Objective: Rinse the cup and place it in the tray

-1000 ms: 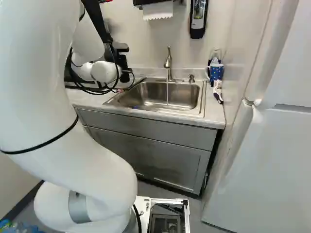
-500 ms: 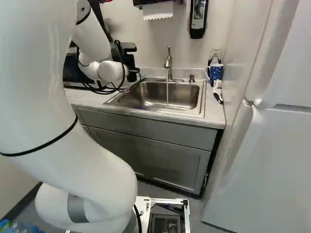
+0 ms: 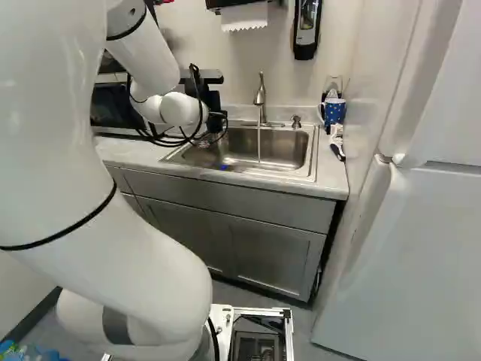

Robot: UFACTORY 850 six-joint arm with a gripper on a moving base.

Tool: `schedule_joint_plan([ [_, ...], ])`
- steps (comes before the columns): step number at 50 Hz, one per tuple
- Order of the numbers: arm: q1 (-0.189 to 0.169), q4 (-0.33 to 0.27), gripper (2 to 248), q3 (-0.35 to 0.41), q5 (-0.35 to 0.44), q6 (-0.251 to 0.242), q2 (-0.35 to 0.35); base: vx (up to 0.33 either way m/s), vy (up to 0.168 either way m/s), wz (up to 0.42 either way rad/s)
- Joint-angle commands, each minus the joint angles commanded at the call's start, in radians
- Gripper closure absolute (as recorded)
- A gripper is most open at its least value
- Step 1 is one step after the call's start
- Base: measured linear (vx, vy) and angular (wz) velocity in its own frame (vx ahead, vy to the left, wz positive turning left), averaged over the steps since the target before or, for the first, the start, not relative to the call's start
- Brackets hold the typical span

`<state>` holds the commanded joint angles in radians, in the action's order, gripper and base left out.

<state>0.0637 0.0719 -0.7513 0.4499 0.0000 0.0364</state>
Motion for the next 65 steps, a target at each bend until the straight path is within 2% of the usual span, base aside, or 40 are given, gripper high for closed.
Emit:
schedule_joint_plan([
  [27, -0.085, -0.025, 125, 0.052, -0.139, 0.000, 0.054, 0.000, 0.000, 0.000],
  [46, -0.148, -0.059, 125, 0.041, -0.272, 0.000, 0.042, 0.000, 0.000, 0.000],
  [65, -0.208, -0.101, 125, -0.010, -0.399, 0.000, -0.010, 0.000, 0.000, 0.000],
])
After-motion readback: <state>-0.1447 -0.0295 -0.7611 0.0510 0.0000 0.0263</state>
